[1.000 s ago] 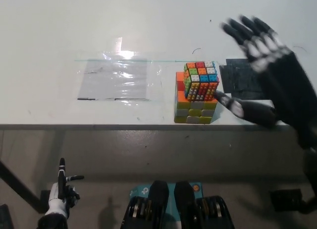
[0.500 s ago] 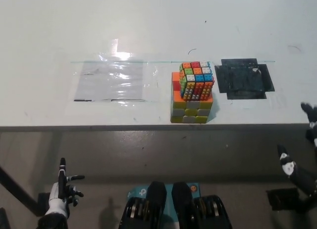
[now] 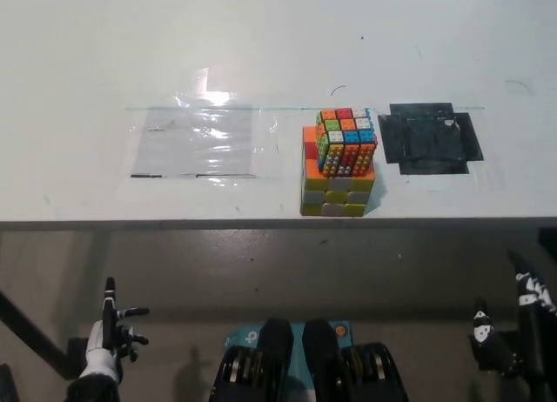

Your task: The robot uses its right hand to pick up the small cube kept on the middle on the desk and place it on the bigger cube kept next to it

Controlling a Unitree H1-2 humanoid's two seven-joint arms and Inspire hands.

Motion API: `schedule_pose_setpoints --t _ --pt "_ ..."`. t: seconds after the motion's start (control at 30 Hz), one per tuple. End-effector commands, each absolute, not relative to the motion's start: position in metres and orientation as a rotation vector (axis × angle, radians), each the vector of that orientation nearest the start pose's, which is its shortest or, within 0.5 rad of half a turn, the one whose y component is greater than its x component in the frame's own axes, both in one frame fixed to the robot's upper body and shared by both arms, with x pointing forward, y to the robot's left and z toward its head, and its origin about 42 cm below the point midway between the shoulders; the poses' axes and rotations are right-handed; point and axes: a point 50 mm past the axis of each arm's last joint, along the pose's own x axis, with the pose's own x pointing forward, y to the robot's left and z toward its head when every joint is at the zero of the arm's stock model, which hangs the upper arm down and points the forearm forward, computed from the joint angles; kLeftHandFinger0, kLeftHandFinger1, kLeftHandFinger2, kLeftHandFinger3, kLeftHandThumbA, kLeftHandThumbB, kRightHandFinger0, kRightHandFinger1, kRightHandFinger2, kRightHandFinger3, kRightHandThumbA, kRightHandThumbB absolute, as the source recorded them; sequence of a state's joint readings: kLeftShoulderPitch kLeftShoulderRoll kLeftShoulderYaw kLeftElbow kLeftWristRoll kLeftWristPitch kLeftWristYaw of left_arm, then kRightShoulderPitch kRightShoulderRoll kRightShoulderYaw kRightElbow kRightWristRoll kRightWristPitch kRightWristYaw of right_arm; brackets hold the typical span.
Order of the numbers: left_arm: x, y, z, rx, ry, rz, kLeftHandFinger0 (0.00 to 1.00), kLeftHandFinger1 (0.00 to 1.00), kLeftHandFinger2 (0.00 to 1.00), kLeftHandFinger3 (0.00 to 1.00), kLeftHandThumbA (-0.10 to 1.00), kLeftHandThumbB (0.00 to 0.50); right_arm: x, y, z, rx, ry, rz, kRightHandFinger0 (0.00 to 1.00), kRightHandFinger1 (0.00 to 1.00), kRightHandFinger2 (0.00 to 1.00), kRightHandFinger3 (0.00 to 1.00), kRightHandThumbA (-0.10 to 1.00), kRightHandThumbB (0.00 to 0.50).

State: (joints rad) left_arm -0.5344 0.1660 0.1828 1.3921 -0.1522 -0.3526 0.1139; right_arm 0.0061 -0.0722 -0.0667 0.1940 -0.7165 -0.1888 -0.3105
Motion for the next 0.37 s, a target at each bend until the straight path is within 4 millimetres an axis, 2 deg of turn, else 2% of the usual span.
schedule_pose_setpoints --t 0.0,0.03,0.1,0.23,0.27,0.33 --pt "0.381 0.3 -0.019 -0.055 0.409 0.324 0.08 0.24 0.0 0.0 1.0 0.5 0.286 -0.256 0.063 -0.677 -0.182 -0.367 0.79 0.95 1.0 1.0 0.47 0.15" --pt "0.381 0.3 -0.019 -0.057 0.41 0.328 0.08 0.24 0.0 0.0 1.0 0.5 0.286 -0.255 0.06 -0.671 -0.143 -0.363 0.83 0.96 1.0 1.0 0.54 0.15" --pt "0.383 0.3 -0.017 -0.053 0.414 0.334 0.08 0.22 0.0 0.0 1.0 0.5 0.288 -0.256 0.058 -0.663 -0.136 -0.366 0.82 0.92 1.0 1.0 0.45 0.131" --pt "0.384 0.3 -0.016 -0.062 0.413 0.334 0.11 0.23 0.0 0.0 1.0 0.5 0.29 -0.26 0.05 -0.576 -0.037 -0.377 0.84 0.92 0.96 1.0 0.44 0.117" --pt "0.384 0.3 -0.016 -0.056 0.412 0.336 0.11 0.21 0.0 0.0 1.0 0.5 0.291 -0.262 0.048 -0.539 -0.011 -0.38 0.76 0.83 0.9 1.0 0.38 0.1" --pt "0.381 0.303 -0.019 -0.054 0.412 0.334 0.12 0.23 0.0 0.0 1.0 0.5 0.286 -0.261 0.044 -0.494 0.02 -0.386 0.72 0.79 0.87 1.0 0.31 0.103"
